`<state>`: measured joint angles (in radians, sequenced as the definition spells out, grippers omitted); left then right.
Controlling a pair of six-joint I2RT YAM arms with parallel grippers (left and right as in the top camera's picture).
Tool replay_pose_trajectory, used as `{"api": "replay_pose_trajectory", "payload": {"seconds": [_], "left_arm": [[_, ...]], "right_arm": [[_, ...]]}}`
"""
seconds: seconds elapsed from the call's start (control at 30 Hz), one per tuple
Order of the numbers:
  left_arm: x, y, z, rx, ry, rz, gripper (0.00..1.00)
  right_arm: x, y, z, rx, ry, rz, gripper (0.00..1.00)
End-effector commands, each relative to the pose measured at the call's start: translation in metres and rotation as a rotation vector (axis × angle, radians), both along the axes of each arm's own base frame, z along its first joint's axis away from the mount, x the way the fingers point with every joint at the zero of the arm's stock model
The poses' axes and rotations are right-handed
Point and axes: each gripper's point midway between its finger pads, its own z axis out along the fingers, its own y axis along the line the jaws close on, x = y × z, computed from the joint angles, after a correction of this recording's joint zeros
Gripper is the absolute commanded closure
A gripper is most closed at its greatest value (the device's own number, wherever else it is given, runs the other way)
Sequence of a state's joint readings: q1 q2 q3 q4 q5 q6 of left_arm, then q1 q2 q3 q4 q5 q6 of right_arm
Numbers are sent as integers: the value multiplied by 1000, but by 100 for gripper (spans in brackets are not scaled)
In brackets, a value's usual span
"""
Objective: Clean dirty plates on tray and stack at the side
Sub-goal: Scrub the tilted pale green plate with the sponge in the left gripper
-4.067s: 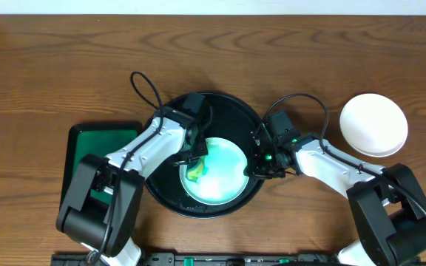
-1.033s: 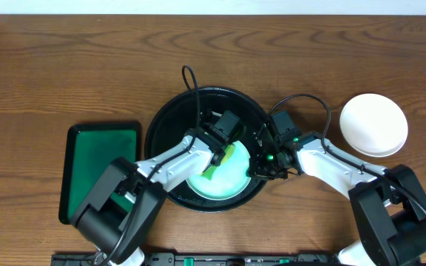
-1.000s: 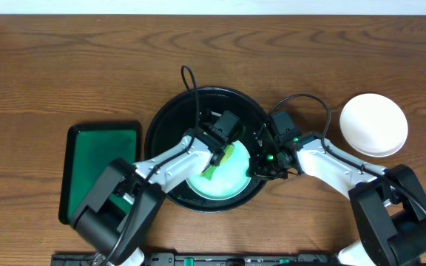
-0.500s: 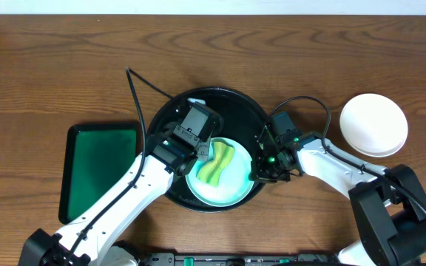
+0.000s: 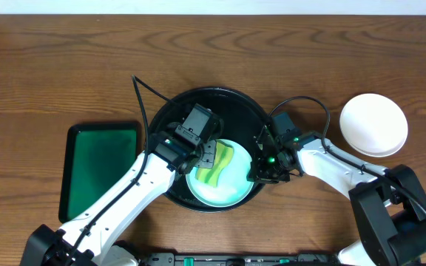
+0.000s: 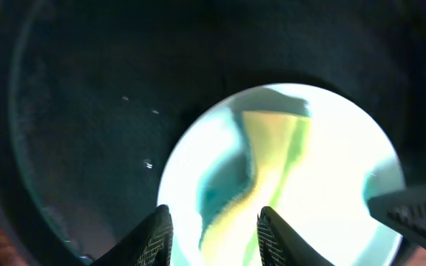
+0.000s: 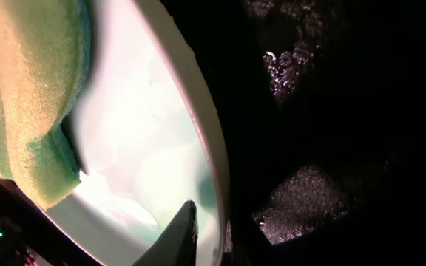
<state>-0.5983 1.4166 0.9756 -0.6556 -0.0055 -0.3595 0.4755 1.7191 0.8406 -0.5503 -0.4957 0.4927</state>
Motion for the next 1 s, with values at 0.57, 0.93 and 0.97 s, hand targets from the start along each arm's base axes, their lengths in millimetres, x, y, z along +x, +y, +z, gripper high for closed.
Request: {"api": "replay_pose_trajectory", "payload": {"seconds": [0.57,0.93,0.97], "left_arm": [[-43,-21,-73,-30,358,-79,67],[-30,-19,-93,16,333,-81,64],[-30,-19,-93,14,330,-81,65]], "right_arm": [[6,-10,-5,-85,-9,-8,84],[4,-11,-5,-90,3,-13,85],[4,-11,-5,-90,3,-13,85]]}}
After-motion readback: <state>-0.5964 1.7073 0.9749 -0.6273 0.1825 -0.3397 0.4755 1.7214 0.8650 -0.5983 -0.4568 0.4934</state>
